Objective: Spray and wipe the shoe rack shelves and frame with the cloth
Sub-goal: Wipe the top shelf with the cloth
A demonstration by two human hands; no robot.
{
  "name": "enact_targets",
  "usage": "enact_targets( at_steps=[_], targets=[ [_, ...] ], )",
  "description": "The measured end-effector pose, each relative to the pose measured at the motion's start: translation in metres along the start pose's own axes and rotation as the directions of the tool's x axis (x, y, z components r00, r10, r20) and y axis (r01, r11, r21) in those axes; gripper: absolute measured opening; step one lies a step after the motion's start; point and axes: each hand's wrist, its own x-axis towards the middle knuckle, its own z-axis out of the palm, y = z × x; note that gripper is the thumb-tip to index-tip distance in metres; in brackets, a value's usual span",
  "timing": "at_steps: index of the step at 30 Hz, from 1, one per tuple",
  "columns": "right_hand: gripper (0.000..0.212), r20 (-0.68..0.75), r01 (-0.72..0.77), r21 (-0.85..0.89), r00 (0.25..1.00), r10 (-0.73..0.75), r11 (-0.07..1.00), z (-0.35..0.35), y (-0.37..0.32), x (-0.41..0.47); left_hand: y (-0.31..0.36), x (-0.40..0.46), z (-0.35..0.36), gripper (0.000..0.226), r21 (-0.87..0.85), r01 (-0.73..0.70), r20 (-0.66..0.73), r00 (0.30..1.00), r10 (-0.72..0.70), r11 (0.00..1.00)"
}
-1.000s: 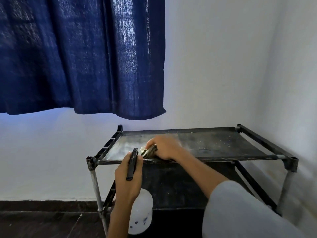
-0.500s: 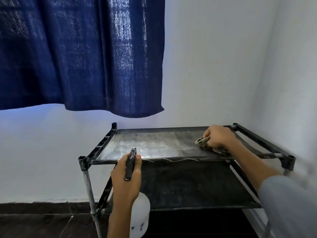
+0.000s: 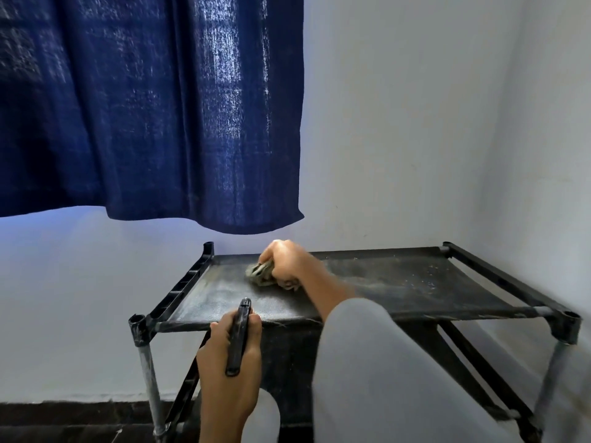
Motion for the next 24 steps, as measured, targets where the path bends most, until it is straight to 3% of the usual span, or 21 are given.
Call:
enact_targets(
  at_steps=[5, 10, 14, 20, 24],
  targets=[
    [0.035, -0.054, -0.16, -0.082, 0.986, 0.156, 0.984, -0.036, 0.089, -0.019, 0.004, -0.002, 0.0, 0.023, -0.035, 0.036, -0.001, 0.999, -0.036, 0.999],
    [0.037, -0.165, -0.342, -0.197, 0.936, 0.313, 0.919, -0.059, 0.144, -0.047, 0.008, -0.004, 0.001, 0.025, -0.041, 0.049, -0.009, 0.999, -0.05, 0.998],
    [0.032, -0.238, -0.421, -0.267, 0.9, 0.364, 0.867, -0.051, 0.12, -0.034, 0.011, -0.004, -0.001, 0.026, -0.057, 0.073, -0.048, 0.996, -0.076, 0.996],
    [0.031, -0.147, -0.482, -0.396, 0.873, 0.465, 0.781, -0.04, 0.052, -0.008, 0.015, -0.006, 0.001, 0.027, -0.034, 0.077, -0.093, 0.992, -0.08, 0.996],
    [0.03, -0.125, -0.326, -0.382, 0.946, 0.301, 0.865, -0.019, 0.005, 0.004, 0.011, -0.005, 0.005, 0.012, -0.075, 0.089, -0.111, 0.989, -0.097, 0.993]
  ],
)
